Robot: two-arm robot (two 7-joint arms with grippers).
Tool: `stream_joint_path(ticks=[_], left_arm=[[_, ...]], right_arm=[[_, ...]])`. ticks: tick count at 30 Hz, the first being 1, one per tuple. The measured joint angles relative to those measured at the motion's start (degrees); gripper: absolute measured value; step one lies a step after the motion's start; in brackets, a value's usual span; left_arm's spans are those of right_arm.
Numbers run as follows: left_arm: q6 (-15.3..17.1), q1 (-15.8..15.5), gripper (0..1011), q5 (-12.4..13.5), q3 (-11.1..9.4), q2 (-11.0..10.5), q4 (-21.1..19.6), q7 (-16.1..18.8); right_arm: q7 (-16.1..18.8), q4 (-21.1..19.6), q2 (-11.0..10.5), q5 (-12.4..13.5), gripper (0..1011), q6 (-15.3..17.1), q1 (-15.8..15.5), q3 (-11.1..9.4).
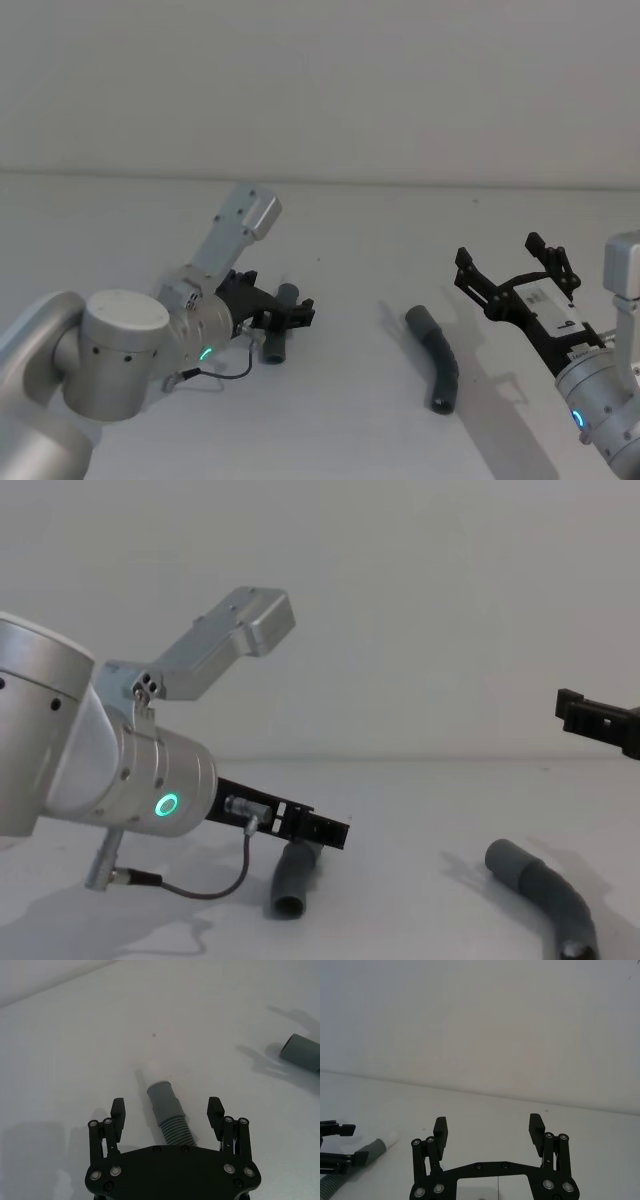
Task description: Use both hands to pick up one end of the pipe from the table, align the ends, and insert them.
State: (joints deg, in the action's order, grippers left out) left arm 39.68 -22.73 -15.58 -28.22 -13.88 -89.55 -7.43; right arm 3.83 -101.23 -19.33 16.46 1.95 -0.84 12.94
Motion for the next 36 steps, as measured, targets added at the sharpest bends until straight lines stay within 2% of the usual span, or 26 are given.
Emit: stream_joint_path(ticks=[15,32,36], left_arm=[[0.7,-1.0,1001,0.2,0.6,2.0,3.3,0.0],[1.4,-1.4,999,1.0,0.8,2.9,4.6,0.0],[1.5,-1.4,919,1.1,0.8,3.1,4.7,0.0]], right_arm=[[0.0,0.0,0.0,0.0,1000,0.0,0.0,0.0],[0.0,0.0,0.0,0.0,1000,0.0,0.0,0.0],[0.0,0.0,0.0,0.0,1000,0.0,0.0,0.0]])
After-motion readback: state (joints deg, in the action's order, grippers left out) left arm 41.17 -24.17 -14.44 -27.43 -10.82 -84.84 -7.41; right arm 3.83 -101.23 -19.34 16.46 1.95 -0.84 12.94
